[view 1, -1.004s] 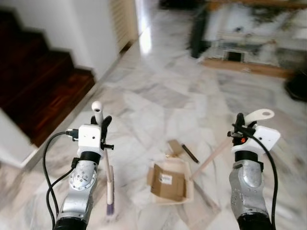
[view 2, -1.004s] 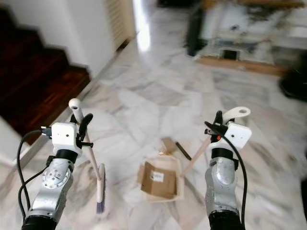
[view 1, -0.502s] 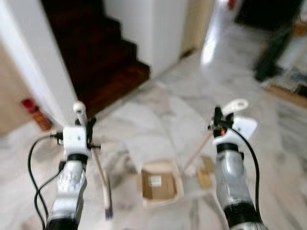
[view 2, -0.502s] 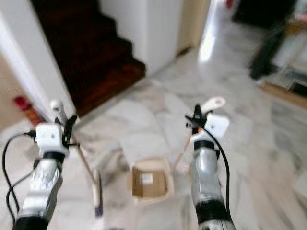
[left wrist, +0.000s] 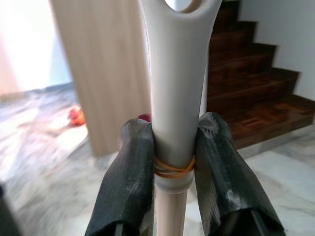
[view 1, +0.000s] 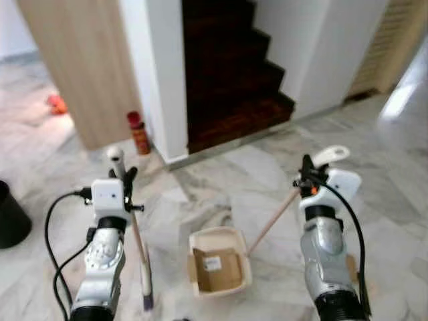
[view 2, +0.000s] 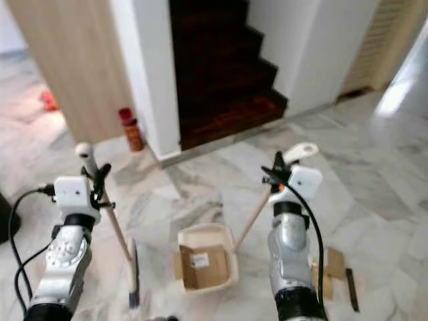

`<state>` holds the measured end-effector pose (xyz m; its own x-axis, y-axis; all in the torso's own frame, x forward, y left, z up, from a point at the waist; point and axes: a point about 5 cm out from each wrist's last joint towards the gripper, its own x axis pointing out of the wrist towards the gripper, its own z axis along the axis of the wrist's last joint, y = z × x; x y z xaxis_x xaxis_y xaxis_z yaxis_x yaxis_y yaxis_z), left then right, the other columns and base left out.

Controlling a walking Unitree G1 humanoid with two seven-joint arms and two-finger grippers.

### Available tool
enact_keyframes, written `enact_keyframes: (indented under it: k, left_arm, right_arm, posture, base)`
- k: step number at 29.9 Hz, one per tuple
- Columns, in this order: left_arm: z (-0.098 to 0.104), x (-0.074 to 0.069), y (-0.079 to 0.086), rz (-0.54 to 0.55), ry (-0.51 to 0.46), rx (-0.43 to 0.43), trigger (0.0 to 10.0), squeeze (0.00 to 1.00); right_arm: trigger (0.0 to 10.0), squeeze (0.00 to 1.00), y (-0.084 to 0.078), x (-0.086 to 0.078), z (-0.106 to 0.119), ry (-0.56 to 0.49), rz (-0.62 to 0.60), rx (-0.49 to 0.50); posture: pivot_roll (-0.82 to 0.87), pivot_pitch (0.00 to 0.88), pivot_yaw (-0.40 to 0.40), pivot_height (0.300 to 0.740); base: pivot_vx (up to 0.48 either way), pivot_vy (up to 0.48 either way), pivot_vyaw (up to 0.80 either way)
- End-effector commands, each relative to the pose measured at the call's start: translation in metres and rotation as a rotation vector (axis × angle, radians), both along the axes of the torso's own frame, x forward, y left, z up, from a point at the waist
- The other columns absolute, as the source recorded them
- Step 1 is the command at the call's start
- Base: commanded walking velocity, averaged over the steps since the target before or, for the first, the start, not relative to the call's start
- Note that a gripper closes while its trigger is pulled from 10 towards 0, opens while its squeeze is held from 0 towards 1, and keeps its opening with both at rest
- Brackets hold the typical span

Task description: Sweep floor

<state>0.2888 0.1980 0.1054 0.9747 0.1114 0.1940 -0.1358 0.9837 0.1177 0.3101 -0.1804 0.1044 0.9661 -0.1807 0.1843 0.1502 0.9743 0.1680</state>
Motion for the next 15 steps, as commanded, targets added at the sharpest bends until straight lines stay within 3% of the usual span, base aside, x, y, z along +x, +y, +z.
enact_keyframes:
  k: [1,4,11,15]
  left_arm:
    - [0.0129,0.001,0.0015,0.007,-0.058,0.024,10.0,0.0]
    - [0.0116,-0.0002,0.0009,0.0,-0.051,0.026,10.0,0.0]
    - [0.012,0.0018,-0.0005,-0.009,-0.049,0.024,10.0,0.0]
    - [0.0119,0.0029,-0.0024,-0.008,-0.05,0.015,10.0,0.0]
  right_arm:
    - [10.0,0.0,0.0024,0.0044,0.0154,-0.063,0.006,-0.007]
    - [10.0,0.0,0.0045,0.002,0.0156,-0.059,0.007,0.0]
    - [10.0,0.0,0.0032,0.0006,0.0109,-0.032,0.003,0.028]
    - [10.0,0.0,0.0028,0.0027,0.0118,-0.026,0.011,0.023]
  posture:
    - [0.1,0.0,-0.057,0.74]
    - [0.09,0.0,-0.049,0.74]
    - [0.1,0.0,-0.051,0.74]
    - [0.1,0.0,-0.052,0.74]
  base:
    - [0.0,0.0,0.79]
    - [0.0,0.0,0.73]
    - [0.0,0.0,0.0]
    - [0.0,0.315,0.0]
